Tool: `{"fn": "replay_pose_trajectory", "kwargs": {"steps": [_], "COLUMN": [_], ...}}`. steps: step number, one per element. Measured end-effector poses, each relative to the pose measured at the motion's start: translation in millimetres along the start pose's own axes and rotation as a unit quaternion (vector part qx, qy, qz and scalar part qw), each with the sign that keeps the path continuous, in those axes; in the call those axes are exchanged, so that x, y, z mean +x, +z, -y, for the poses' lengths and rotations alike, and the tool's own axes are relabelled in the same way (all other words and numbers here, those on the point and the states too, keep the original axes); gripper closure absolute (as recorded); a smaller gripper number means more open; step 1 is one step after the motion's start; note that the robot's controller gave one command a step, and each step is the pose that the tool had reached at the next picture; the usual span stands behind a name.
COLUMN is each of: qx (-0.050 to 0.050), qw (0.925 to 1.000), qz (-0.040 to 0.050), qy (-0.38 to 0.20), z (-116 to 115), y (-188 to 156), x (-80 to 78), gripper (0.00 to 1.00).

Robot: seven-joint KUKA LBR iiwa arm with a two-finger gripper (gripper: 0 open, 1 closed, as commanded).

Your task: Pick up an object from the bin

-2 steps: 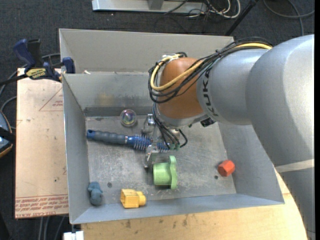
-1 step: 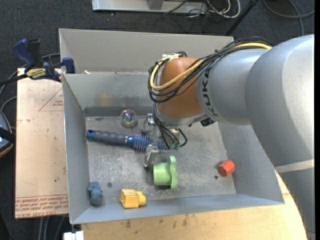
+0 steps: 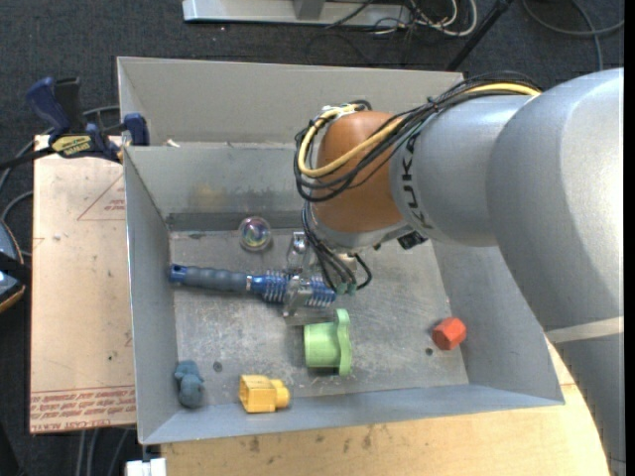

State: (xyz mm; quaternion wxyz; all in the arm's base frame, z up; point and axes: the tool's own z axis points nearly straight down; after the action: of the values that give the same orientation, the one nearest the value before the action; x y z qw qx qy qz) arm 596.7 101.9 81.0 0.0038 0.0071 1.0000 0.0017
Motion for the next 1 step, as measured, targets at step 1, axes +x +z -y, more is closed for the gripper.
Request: {"fn": "replay_pose_trajectory", "kwargs": {"steps": [1], "qx": [0.001], "qw": [1.0], "qz": [-0.0012], "qy": [0.0], "z": [-0.5], "y": [-43.8], "x": [-1.3], "gripper": [1.0]}}
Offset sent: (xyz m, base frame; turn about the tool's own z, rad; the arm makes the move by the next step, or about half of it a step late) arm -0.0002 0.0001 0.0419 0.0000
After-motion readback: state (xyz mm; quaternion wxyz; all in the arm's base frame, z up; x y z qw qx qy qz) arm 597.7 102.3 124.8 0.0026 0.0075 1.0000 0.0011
